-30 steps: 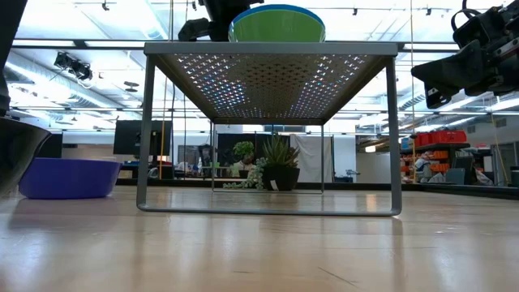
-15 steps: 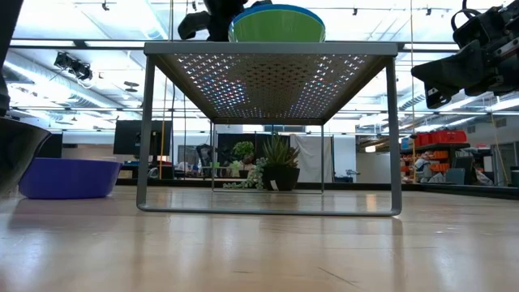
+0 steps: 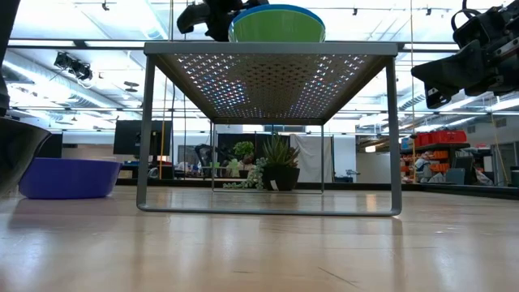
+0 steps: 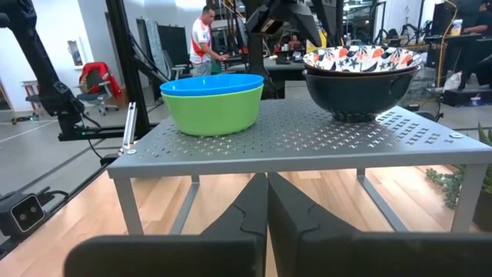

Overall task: Pick & Place Mini bowls
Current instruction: Stack the top white patterned bowl on the other white patterned bowl on the shelf

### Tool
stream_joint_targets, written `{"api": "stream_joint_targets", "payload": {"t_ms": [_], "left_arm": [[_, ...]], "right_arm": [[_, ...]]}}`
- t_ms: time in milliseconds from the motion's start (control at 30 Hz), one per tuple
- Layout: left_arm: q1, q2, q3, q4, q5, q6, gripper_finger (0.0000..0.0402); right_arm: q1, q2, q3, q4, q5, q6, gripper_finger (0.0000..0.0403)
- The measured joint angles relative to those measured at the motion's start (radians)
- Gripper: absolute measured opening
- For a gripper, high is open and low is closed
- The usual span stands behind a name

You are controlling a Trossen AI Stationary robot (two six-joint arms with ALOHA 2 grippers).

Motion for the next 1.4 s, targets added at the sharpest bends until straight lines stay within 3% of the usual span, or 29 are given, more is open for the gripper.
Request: {"api": "stream_joint_targets", "payload": {"t_ms": [233, 533, 733, 1400], "left_arm": [[0.006, -0.022, -0.001, 0.006, 0.063, -0.074, 0.0088], [0.054, -0.057, -0.001, 0.004, 0.181, -0.216, 0.0007], [0.098, -0.059, -0.001, 0.011, 0.271, -0.312, 0.0006], [0.225, -0.029, -0.002, 0.040, 0.439, -0.361, 0.0002]], "right_arm": [[0.000, 0.000, 0.000, 0.000, 0.000, 0.000, 0.0011], [0.000, 0.000, 0.000, 0.000, 0.000, 0.000, 0.0011], [0.000, 0.000, 0.000, 0.000, 0.000, 0.000, 0.0011], [0.000, 0.000, 0.000, 0.000, 0.000, 0.000, 0.0011]]}}
